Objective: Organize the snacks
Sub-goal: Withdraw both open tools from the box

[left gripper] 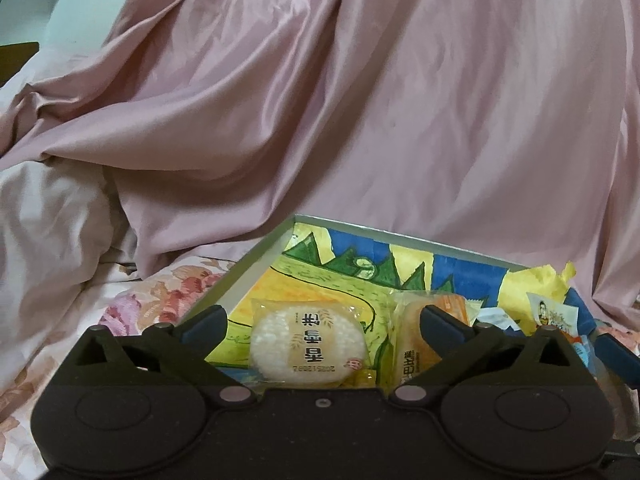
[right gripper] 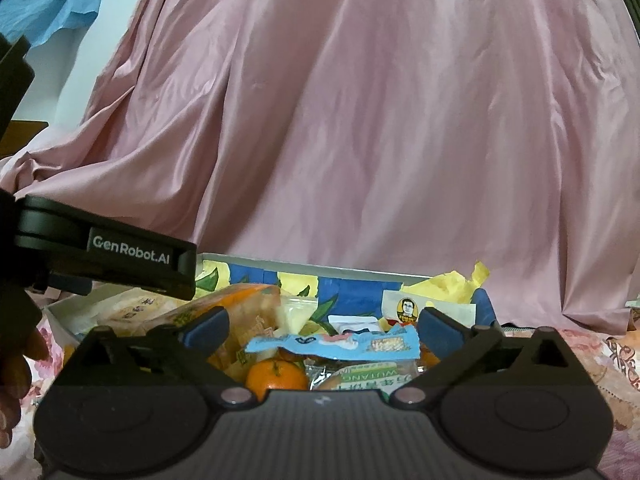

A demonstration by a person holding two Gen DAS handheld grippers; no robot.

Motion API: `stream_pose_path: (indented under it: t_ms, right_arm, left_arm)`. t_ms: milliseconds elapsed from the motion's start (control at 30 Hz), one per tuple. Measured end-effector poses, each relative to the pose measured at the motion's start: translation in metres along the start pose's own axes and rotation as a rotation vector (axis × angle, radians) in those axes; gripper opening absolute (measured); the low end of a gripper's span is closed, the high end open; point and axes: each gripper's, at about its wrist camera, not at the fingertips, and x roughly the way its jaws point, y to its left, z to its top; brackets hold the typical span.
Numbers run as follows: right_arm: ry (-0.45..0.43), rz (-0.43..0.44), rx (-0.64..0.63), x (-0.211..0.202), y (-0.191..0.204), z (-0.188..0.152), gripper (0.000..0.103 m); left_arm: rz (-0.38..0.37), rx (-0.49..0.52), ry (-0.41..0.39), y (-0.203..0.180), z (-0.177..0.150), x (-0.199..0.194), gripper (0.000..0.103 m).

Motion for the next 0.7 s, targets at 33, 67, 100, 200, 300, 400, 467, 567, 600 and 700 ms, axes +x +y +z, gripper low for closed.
stream_pose_path:
  t_ms: [33, 67, 100, 200, 300, 400, 467, 567, 600, 700]
  right_arm:
    - [-0.002, 0.000, 0.001, -0.001, 0.000, 0.001, 0.103]
    - [-0.004, 0.001, 0.002, -0.002, 0.000, 0.002, 0.103]
    - [-0.006, 0.002, 0.003, -0.003, 0.000, 0.003, 0.103]
    - [-0.018, 0.004, 0.002, -0.010, 0.001, 0.007, 0.103]
    - [-0.034, 0.008, 0.002, -0.018, 0.002, 0.011, 0.103]
    - [-0.052, 0.017, -0.010, -0.029, 0.005, 0.015, 0.103]
    - [-0.064, 0.022, -0.023, -0.038, 0.007, 0.017, 0.103]
    - [-0.077, 0.018, -0.038, -0.051, 0.010, 0.019, 0.103]
    - [-0.080, 0.014, -0.040, -0.055, 0.011, 0.019, 0.103]
    - [-0.093, 0.012, -0.054, -0.069, 0.013, 0.020, 0.103]
  left_arm:
    - [0.000, -0.002, -0.003, 0.001, 0.001, -0.003, 0.102]
    - [0.000, -0.003, -0.007, 0.002, 0.001, -0.006, 0.102]
    - [0.002, -0.004, -0.012, 0.003, 0.002, -0.010, 0.102]
    - [0.007, -0.009, -0.023, 0.008, 0.002, -0.022, 0.102]
    - [0.013, -0.021, -0.034, 0.016, 0.002, -0.035, 0.102]
    - [0.019, -0.036, -0.043, 0.027, 0.001, -0.049, 0.102]
    - [0.018, -0.047, -0.048, 0.034, -0.002, -0.058, 0.102]
    - [0.014, -0.049, -0.049, 0.043, -0.008, -0.072, 0.102]
    - [0.012, -0.047, -0.049, 0.046, -0.010, -0.077, 0.102]
    - [0.005, -0.037, -0.049, 0.055, -0.018, -0.090, 0.102]
